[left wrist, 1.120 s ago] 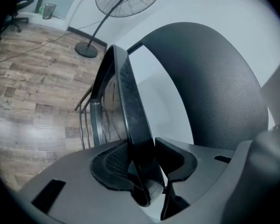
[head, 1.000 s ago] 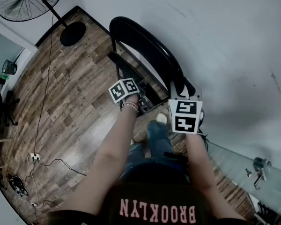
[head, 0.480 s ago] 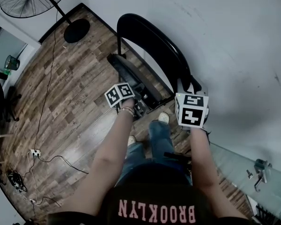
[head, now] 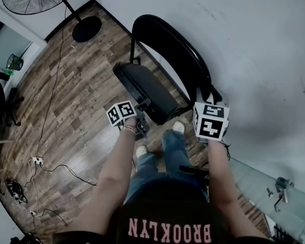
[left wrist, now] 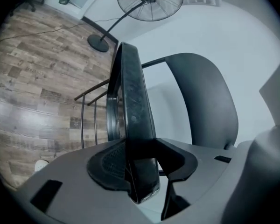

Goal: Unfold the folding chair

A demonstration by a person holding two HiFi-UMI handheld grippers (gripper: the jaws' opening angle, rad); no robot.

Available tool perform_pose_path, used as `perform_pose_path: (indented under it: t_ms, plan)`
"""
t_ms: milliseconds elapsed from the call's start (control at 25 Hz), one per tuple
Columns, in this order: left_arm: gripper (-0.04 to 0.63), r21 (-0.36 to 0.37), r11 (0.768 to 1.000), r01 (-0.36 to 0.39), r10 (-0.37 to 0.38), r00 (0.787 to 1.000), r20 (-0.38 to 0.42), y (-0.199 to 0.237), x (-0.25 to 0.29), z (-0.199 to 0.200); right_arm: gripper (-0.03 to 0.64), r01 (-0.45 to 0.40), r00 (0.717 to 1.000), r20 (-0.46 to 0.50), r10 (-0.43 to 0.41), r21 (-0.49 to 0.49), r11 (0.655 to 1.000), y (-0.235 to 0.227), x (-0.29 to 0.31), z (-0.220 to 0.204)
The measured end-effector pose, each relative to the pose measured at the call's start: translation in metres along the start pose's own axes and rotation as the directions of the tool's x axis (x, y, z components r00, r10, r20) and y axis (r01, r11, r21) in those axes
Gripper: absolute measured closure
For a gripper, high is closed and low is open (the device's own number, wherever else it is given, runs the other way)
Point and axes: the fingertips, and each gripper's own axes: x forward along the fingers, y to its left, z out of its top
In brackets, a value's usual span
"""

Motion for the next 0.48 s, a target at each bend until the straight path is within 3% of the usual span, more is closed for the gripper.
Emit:
perform_pose_path:
  t_ms: [200,280,320,480]
  plan:
    - [0.425,-0.035,0.998,0.061,-0.059,0.997,0.046,0.01,-0.012,0.001,0.453,-0.011,1.0,-0.014,0.011,0.003,1.0,0.005,0.001,-0.002]
    - [0.278,-0.064,0.991,0.117,-0.112,0.991,0.073,0.009,-0.016,0.002,0.453,-0.011,1.0,-0.018,0.011,0.007,1.0,0.005,0.002,-0.004]
    - [0.275,-0.07,0.99,0.122,-0.116,0.99,0.078,0.011,-0.017,0.002,0.451,-0.009,1.0,-0.022,0.009,0.01,1.0,0.005,0.003,-0.005]
    - [0.27,-0.09,0.994,0.057,-0.05,0.995,0.087,0.033,-0.026,0.0,0.449,-0.017,0.999,-0.037,0.018,0.017,1.0,0.011,0.005,-0.008]
